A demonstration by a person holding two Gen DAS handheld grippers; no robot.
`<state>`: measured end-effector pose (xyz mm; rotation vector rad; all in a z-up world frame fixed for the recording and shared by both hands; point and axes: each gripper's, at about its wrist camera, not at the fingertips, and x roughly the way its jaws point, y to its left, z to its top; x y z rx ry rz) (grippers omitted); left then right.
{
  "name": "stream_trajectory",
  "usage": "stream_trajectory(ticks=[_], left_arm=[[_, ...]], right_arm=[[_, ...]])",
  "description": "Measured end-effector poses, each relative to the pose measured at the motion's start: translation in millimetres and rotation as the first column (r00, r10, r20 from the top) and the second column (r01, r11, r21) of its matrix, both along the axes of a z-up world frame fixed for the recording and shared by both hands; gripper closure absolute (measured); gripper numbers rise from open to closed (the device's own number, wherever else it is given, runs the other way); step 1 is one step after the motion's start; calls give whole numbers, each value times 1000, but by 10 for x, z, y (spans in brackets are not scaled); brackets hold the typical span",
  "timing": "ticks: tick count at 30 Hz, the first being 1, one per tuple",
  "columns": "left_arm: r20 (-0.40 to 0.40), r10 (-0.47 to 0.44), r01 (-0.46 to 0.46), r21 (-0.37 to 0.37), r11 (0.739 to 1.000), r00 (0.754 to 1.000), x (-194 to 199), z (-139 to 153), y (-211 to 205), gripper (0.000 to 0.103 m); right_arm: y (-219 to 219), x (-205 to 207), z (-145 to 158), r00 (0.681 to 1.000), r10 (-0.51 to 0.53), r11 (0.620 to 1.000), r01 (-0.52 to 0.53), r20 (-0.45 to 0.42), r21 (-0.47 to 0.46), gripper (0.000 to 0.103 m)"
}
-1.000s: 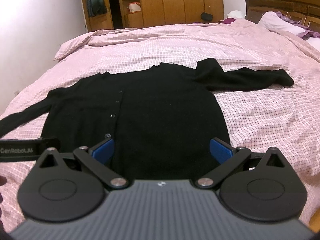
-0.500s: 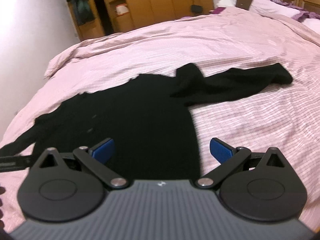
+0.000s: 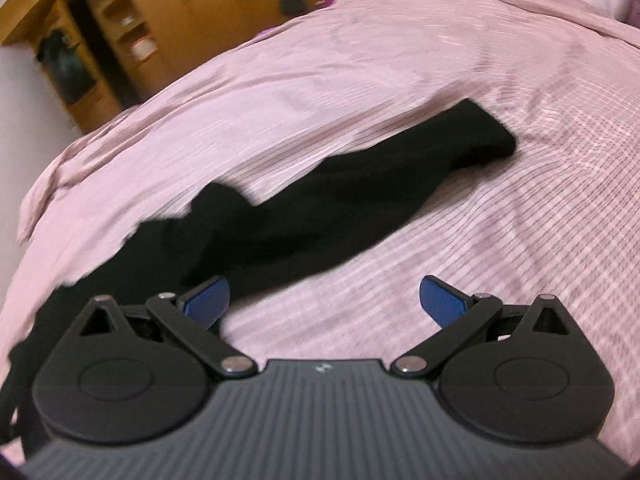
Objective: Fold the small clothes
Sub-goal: 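Reach the right tool to the cardigan sleeve cuff and close on it, then lift the sleeve with the right tool and carry it across the cardigan body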
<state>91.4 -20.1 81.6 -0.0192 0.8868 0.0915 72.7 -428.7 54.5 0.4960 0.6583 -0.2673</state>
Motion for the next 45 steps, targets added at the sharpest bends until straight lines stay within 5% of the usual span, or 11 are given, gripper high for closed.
stream_trajectory(ticks=[16,23,28,31,35,42,45], left_arm=[[-52,-15,17,29,999,999,257,-246,-203,0],[-68,-1,3,27,1000,998,278,-296,-176,0],[-71,12,-10,29,1000,997,278,-327,-161,0],[-71,18,-16,29,999,997,269,-338,-161,0],[-74,14,-11,33,999,997,250,-342,-190,0],[-52,-7,10,46,999,999,229,-309,-255,0],[-55,-16,19,53,998,998,221,-330,-301,0]], right_arm=[[-943,612,-451,981,-194,975,193,-1,107,0],[-1077,710,-511,967,-239,961,224,83,159,0],[-1391,805,-607,935,-317,918,259,162,300,0],[-1493,798,-648,911,-365,890,281,190,358,16],[-1606,752,-665,910,-371,880,280,186,384,88],[-1713,180,-473,845,-441,880,343,301,328,90],[-1809,101,-561,865,-428,884,340,263,321,90]])
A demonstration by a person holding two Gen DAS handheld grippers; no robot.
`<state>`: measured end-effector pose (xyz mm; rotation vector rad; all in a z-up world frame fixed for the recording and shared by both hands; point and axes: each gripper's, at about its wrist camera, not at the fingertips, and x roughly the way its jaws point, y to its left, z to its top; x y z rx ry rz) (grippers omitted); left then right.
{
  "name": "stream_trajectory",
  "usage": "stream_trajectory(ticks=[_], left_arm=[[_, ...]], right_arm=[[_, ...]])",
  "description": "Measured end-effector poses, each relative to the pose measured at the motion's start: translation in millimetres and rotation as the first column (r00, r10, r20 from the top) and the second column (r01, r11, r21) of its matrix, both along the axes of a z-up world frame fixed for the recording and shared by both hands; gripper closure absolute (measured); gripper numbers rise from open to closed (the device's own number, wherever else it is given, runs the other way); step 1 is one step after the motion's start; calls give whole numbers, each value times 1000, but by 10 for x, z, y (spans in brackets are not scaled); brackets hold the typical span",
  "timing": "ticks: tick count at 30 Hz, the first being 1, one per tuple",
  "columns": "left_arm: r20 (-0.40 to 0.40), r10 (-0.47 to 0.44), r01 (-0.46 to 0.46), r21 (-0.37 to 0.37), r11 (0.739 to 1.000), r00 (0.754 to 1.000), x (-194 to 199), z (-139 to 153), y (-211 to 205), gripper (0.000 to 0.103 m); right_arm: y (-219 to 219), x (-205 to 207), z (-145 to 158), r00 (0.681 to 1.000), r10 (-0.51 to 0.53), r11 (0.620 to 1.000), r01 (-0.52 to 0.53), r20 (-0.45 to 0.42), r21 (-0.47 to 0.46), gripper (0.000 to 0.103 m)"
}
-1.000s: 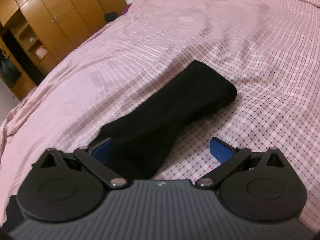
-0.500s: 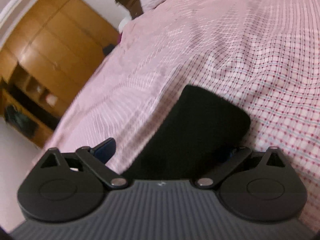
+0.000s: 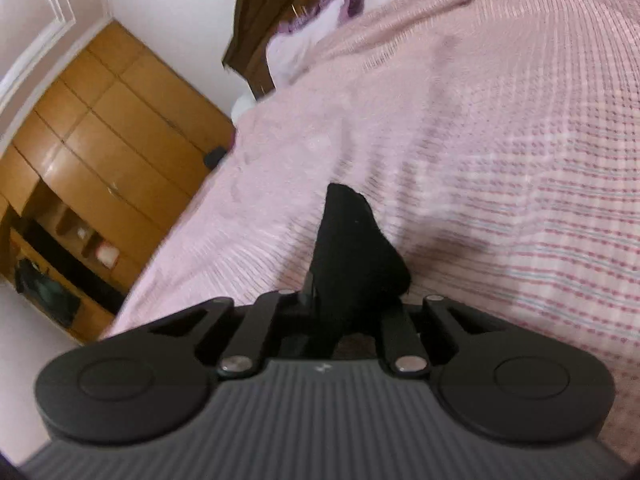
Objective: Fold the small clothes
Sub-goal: 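Lift the sleeve with the right tool and carry it across the cardigan body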
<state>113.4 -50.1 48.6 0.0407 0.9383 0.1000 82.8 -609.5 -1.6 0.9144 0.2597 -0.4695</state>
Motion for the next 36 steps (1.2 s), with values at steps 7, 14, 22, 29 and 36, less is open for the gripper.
stream_trajectory(ticks=[7,14,22,29,36], left_arm=[[0,-11,11,14,1000,1000,-43,-4,-39,0],[11,13,-13,14,1000,1000,-46,42,23,0],[21,44,-45,7,999,999,-93,89,162,0],[40,86,-86,-1,996,995,-130,127,339,0],[54,143,-141,-30,990,988,-192,172,608,0]], right_arm=[[-112,28,-300,999,16,999,-15,-29,46,88],[-138,18,-212,999,40,983,-39,-2,178,67],[164,87,196,996,80,993,-82,31,80,92],[664,218,752,976,188,981,-192,107,30,93],[1363,361,1284,913,365,931,-361,180,-54,93]])
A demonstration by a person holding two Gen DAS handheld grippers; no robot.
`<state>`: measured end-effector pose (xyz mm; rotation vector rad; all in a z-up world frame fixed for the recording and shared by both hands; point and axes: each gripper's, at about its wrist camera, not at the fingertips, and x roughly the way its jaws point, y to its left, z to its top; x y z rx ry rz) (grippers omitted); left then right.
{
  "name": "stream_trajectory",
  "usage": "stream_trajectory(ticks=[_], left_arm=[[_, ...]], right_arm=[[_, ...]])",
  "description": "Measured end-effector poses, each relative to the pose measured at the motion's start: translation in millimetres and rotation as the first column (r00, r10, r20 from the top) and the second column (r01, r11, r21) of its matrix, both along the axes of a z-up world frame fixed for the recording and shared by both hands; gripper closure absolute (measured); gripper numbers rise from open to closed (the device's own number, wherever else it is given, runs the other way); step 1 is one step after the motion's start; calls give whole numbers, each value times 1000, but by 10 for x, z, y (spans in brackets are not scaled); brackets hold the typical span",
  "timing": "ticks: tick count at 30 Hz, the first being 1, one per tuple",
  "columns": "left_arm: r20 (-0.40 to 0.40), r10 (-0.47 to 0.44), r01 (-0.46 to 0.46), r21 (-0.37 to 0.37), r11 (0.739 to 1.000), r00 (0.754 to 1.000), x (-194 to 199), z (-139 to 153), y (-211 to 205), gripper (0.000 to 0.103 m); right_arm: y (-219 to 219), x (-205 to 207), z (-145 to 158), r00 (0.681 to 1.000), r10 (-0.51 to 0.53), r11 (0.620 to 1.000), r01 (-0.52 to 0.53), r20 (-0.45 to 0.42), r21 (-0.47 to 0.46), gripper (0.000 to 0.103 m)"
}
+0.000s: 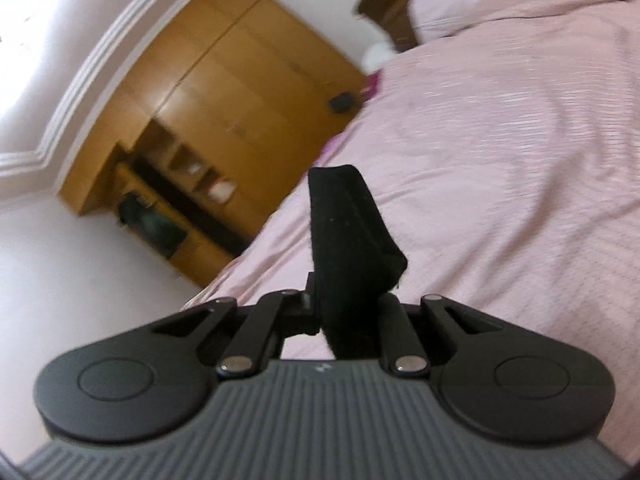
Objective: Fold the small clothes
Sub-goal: 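Lift the sleeve with the right tool and carry it across the cardigan body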
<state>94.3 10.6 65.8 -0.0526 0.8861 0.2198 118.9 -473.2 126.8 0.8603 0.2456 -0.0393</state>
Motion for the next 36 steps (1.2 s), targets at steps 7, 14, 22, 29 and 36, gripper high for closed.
stream_trajectory(ticks=[7,14,22,29,36], left_arm=[[13,40,-40,-32,999,999,-89,12,268,0],[35,88,-86,-48,995,996,-172,18,573,0],[46,124,-122,-42,992,991,-237,-38,866,0],[40,142,-140,-61,988,989,-243,-116,1016,0],[41,151,-147,-72,986,988,-241,-139,1074,0]], right_arm=[[796,178,287,989,144,985,-140,33,-99,93],[1542,383,338,962,272,952,-267,13,-153,93],[2440,551,-25,921,376,905,-388,-97,-177,93],[3016,682,-533,849,467,837,-514,-246,-186,90],[3282,542,-676,779,552,775,-611,-296,-163,61]])
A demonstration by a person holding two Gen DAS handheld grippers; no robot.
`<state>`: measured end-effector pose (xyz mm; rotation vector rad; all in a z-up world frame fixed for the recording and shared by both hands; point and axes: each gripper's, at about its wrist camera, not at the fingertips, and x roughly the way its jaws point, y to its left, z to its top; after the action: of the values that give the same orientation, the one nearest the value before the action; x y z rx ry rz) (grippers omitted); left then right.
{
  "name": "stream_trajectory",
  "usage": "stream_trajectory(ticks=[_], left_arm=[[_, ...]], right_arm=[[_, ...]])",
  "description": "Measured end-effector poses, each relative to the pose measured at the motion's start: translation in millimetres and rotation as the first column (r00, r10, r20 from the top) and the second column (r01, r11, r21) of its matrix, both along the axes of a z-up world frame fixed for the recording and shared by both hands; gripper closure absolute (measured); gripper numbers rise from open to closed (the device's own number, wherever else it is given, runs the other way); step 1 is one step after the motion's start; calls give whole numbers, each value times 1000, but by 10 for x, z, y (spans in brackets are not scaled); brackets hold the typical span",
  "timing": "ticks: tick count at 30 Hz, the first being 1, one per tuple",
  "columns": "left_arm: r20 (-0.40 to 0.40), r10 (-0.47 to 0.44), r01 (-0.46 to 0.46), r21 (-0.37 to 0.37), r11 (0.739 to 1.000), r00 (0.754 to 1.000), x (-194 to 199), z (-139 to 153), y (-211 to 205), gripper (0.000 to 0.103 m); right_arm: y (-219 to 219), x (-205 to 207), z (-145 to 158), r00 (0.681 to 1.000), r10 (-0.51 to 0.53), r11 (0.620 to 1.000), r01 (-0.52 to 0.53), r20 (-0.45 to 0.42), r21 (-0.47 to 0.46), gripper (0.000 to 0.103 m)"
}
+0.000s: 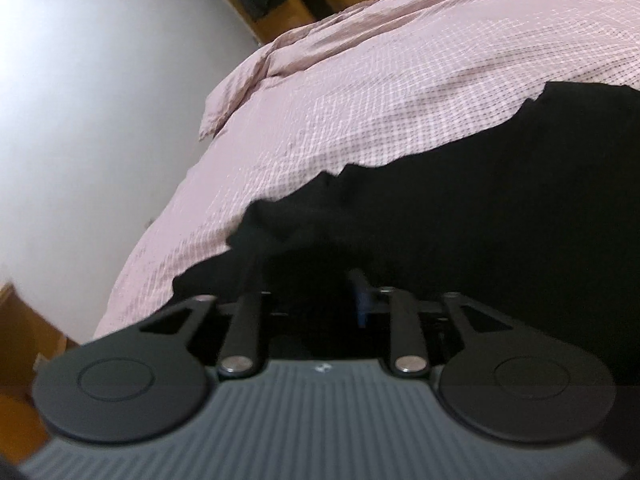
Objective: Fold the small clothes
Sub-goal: 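Lift the sleeve with the right tool and carry it across the cardigan body, then lower the sleeve onto the cardigan body and open the right tool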
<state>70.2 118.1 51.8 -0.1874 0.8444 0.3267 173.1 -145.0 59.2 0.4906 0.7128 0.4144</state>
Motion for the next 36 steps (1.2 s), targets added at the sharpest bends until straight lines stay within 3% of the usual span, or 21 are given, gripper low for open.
stream_trajectory(ticks=[3,12,22,29,33,36], left_arm=[[3,-5,5,-2,1000,1000,6,7,-17,0],[38,-55,56,-17,998,998,111,111,-145,0],[95,-137,141,-35,989,986,669,203,-360,0],[86,-229,227,32,973,970,1139,30,-586,0],[95,-249,246,43,968,964,1281,-59,-629,4],[101,-250,246,46,968,963,1328,-100,-644,9]], right_arm=[[-21,-104,46,1000,26,1000,-26,18,13,45],[-275,-298,172,998,35,999,-37,49,32,44],[-1096,-474,71,987,-147,984,153,63,-96,44],[-1752,-241,-38,950,-308,939,313,59,-139,44],[-2051,35,-121,930,-364,923,367,42,-117,44],[-2285,256,-211,915,-404,914,404,4,-31,44]])
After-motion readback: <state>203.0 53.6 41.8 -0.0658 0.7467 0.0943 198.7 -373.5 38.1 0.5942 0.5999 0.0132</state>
